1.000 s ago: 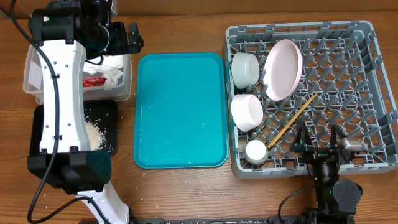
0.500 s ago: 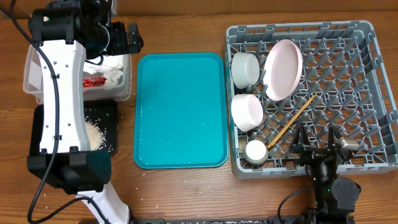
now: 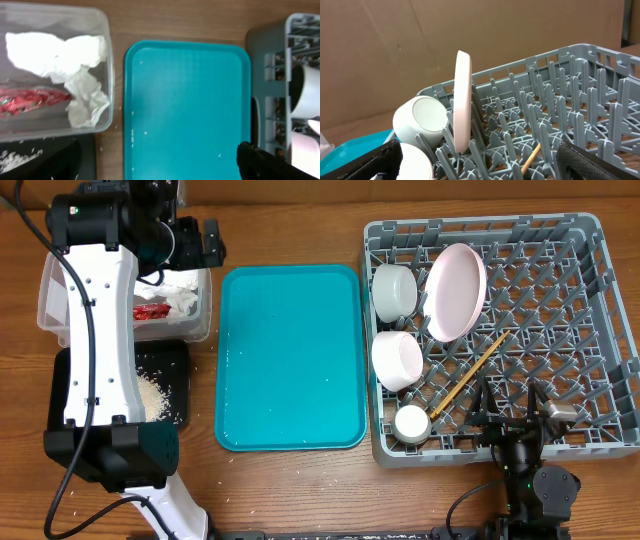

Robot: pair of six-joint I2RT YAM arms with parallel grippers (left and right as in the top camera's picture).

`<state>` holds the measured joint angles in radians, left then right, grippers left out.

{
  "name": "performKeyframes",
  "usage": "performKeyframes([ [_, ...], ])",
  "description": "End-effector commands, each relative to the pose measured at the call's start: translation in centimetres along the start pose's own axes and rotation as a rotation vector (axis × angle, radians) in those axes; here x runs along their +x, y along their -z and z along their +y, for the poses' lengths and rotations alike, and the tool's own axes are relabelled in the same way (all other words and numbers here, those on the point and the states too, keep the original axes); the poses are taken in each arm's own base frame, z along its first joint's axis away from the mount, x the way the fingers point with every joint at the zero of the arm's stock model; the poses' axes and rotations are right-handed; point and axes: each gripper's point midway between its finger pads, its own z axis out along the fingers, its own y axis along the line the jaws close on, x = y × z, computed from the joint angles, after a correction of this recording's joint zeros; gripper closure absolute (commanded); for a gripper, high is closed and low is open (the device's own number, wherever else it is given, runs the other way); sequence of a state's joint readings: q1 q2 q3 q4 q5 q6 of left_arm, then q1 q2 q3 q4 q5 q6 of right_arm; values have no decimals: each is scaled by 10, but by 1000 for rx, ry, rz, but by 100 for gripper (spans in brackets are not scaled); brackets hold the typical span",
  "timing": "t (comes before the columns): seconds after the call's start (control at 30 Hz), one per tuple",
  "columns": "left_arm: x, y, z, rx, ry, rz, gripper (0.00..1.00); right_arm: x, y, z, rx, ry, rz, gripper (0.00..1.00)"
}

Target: Sort waste into correct bins and load items into the dishwasher

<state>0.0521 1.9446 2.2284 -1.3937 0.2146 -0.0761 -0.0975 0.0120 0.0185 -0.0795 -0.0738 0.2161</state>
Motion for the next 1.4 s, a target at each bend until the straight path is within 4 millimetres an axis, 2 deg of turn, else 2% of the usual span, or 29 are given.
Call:
performKeyframes([
  [0.0, -6, 7, -1, -30, -20, -34, 0, 2, 0, -1, 1, -4, -2, 0],
  [0.1, -27, 23, -14, -1, -108, -152, 0, 2, 0, -1, 2, -4, -2, 0],
  [0.2, -46, 51, -35, 30, -247, -310, 0, 2, 0, -1, 2, -4, -2, 0],
  [0.27, -49, 68, -45, 30, -328, -402, 0, 2, 0, -1, 1, -4, -2, 0],
  [0.37, -39, 85, -52, 25, -397, -499, 0, 2, 0, -1, 2, -4, -2, 0],
  [0.5, -5, 96, -45, 10, -403, -586, 0, 2, 0, -1, 2, -4, -2, 0],
  [0.57, 19, 95, -35, -2, -398, -624, 0, 2, 0, -1, 2, -4, -2, 0],
  [0.83, 116, 71, 4, -36, -339, -812, 0, 2, 0, -1, 2, -4, -2, 0],
  [1.03, 168, 49, 17, -54, -346, -931, 0, 2, 0, -1, 2, -4, -2, 0],
  [1.17, 187, 38, 20, -54, -352, -985, 0, 2, 0, -1, 2, -4, -2, 0],
  [1.37, 197, 28, 29, -89, -353, -1070, 0, 2, 0, -1, 2, -4, -2, 0],
])
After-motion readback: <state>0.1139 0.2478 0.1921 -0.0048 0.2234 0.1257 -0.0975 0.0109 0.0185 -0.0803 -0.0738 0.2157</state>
